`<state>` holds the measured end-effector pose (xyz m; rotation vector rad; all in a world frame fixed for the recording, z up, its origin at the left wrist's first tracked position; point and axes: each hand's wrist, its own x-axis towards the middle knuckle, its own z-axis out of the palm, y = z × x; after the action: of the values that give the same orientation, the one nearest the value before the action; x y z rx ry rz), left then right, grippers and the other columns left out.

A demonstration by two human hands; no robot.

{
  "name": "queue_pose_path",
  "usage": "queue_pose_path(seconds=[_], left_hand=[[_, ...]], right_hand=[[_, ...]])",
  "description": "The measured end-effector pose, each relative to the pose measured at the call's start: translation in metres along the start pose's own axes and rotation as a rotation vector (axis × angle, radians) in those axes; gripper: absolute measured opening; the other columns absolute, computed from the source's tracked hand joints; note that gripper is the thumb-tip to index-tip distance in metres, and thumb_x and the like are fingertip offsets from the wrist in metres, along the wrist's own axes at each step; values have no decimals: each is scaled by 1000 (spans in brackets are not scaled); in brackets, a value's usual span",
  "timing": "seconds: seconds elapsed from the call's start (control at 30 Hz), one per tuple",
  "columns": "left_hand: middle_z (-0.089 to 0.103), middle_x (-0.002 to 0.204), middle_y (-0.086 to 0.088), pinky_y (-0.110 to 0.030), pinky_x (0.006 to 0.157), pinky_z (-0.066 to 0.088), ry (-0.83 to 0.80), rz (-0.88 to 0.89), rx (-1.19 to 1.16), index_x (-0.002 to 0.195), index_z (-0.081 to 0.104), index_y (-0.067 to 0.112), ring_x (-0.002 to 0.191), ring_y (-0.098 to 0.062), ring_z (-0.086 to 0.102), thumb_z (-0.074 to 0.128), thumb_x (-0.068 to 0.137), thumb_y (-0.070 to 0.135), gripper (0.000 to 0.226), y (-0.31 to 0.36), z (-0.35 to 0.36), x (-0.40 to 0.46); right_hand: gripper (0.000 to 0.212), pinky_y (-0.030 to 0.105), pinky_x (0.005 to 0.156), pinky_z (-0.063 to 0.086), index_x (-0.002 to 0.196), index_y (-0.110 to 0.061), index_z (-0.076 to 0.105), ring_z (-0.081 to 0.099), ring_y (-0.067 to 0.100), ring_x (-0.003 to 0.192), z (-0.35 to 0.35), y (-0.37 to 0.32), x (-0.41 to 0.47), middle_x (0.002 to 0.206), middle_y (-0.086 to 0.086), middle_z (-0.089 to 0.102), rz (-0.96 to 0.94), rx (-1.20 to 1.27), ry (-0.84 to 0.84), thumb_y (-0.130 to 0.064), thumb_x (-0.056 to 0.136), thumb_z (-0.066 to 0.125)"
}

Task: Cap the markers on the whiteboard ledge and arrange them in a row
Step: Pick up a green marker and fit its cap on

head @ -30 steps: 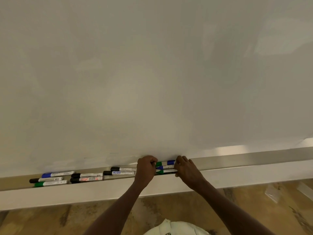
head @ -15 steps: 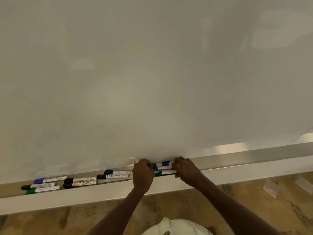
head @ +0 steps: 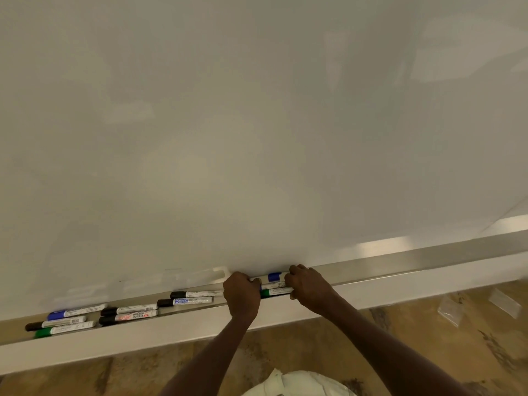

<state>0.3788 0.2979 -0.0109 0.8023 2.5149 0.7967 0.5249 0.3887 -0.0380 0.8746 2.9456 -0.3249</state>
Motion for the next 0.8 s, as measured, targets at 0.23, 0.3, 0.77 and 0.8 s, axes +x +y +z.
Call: queue_pose_path(seconds=[0.23,0.3,0.77,0.8], left_hand=[[70,73,-13,-19,55,37,29,18,-62,76,71,1,68,-23,66,73,78,15,15,-5,0,0],[71,76,-12,-17,57,38,43,22,-129,79,71,0,65,-17,61,73,78,11,12,-8,-2,0],[63,84,-7,-26,55,53,-180,-614,-1041,97,67,9,68,-16,53,55,95,28,22,-32,-41,11],[64,83,-7,-24,50,55,-199,-655,-1112,95,65,8,68,-16,56,58,93,29,22,-33,-45,10]], right_hand=[[31,38,74,51,112,-8,60,55,25,95,1,0,-1,108,12,60,-1,-11,25,-20,85,68],[28,37,73,50,110,-9,61,55,24,93,1,-1,-1,106,11,61,3,2,34,-21,85,67],[10,35,69,49,98,-15,58,52,19,85,-9,-5,-6,96,3,62,73,158,127,-15,89,55],[9,35,68,49,98,-16,58,53,19,83,-10,-9,-7,95,3,61,78,184,135,-16,89,56]])
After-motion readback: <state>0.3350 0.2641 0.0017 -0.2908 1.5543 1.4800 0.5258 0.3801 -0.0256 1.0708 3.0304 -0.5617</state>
